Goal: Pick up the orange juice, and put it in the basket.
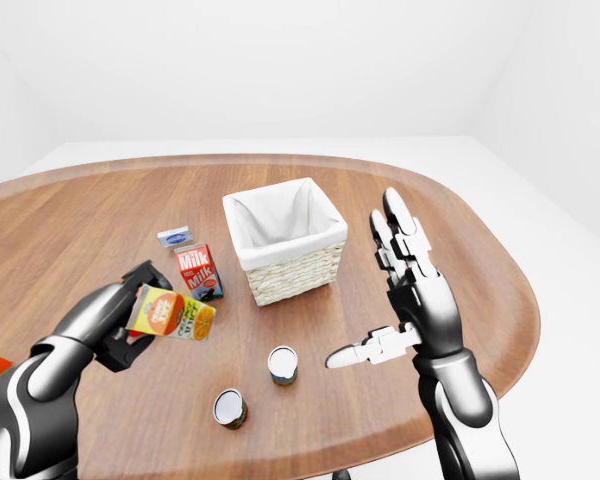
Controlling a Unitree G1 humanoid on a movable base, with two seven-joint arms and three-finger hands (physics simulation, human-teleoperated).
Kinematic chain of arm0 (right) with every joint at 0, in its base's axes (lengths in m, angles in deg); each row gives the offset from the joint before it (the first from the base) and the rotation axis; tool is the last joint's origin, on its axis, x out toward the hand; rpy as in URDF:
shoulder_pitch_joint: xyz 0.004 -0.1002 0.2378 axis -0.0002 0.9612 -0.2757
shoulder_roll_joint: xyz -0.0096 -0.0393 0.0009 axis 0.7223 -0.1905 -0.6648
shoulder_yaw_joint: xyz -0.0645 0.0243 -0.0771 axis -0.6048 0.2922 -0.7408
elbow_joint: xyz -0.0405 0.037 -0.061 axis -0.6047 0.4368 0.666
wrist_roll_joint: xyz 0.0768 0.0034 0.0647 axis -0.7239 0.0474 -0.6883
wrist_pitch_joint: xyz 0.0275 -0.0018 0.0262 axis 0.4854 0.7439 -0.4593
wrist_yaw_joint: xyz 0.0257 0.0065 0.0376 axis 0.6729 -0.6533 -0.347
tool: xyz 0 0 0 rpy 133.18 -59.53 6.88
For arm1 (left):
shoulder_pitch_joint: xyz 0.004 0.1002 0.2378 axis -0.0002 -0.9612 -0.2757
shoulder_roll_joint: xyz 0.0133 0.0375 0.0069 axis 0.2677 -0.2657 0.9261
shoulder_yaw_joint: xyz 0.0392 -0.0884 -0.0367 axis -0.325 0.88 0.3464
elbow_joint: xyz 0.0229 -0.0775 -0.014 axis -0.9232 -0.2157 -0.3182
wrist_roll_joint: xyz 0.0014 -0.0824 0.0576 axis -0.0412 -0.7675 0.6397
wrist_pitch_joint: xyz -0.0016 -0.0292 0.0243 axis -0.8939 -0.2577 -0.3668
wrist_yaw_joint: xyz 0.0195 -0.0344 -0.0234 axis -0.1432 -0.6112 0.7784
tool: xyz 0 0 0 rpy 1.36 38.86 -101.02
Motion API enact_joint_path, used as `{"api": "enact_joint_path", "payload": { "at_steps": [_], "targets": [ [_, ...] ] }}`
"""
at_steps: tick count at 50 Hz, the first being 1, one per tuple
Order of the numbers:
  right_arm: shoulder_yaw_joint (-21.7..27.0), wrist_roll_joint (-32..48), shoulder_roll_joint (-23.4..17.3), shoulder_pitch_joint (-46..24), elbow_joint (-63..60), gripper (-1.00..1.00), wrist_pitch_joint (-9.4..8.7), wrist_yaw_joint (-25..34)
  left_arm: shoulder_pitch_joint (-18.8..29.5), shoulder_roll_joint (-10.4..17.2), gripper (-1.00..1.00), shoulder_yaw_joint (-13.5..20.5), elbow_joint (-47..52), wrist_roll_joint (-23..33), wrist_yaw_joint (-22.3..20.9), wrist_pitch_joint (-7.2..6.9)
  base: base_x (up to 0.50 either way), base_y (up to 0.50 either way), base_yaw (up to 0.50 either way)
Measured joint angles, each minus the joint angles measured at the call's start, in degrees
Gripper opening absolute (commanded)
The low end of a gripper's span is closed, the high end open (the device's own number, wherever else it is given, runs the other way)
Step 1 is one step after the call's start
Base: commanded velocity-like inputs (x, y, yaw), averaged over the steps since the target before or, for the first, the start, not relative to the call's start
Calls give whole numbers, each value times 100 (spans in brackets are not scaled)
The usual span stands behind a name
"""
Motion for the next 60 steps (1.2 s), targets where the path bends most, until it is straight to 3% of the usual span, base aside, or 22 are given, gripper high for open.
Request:
{"api": "enact_joint_path", "payload": {
  "at_steps": [14,36,50,60],
  "targets": [
    [8,3,6,-45,-23,100,0,4,-191,-186,-100,456,1204,-640,0,2,0,0,0],
    [31,-6,14,-74,-36,100,0,8,-496,-664,-100,819,2951,-1541,0,2,0,0,0],
    [6,-5,19,-68,11,100,0,-10,-187,-434,-100,961,3593,-1936,0,2,0,0,0],
    [1,0,15,-66,36,100,0,-14,245,-123,-100,730,3728,-1951,0,2,0,0,0]
  ]
}}
